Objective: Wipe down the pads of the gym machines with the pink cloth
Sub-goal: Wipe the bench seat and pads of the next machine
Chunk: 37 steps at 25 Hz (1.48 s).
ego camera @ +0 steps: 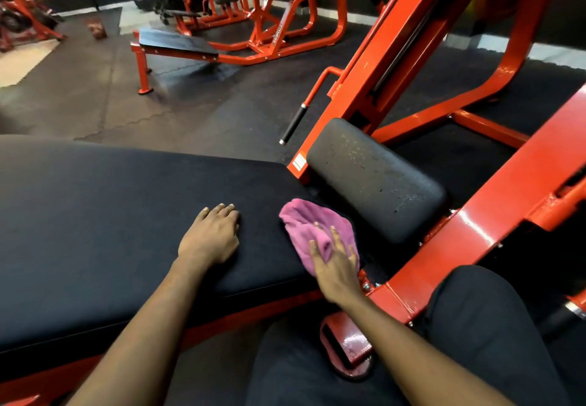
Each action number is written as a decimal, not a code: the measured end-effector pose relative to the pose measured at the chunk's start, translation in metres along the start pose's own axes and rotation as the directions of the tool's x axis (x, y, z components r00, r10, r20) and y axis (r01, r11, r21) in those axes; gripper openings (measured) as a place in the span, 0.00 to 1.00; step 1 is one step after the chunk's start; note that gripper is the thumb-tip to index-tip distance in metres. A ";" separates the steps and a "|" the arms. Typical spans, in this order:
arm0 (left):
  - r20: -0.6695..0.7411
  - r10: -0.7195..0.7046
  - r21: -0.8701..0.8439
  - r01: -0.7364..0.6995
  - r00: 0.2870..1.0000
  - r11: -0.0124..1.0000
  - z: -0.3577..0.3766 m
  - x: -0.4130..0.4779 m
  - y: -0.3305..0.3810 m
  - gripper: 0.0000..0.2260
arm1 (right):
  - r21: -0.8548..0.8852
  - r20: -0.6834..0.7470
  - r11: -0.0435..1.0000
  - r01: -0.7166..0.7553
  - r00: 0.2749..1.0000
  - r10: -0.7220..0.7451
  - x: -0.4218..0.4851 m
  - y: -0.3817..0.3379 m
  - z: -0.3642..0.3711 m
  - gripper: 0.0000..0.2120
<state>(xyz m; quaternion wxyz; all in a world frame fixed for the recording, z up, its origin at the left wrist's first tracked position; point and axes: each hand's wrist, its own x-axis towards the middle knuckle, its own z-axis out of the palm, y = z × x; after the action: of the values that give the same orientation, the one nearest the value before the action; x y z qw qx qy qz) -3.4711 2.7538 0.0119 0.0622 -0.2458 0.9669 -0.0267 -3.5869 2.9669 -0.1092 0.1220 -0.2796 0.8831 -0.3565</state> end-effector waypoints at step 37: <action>0.099 0.004 -0.146 0.011 0.995 0.989 0.009 0.097 0.033 0.14 | -0.159 0.280 0.943 -0.293 0.902 0.328 0.037 -0.042 -0.013 0.41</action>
<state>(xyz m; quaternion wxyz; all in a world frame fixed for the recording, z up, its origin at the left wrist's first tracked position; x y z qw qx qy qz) -3.5699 2.7359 -0.0104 0.0919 -0.2524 0.9616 0.0565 -3.6053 2.9281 -0.0709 0.2951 -0.1928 0.9059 -0.2348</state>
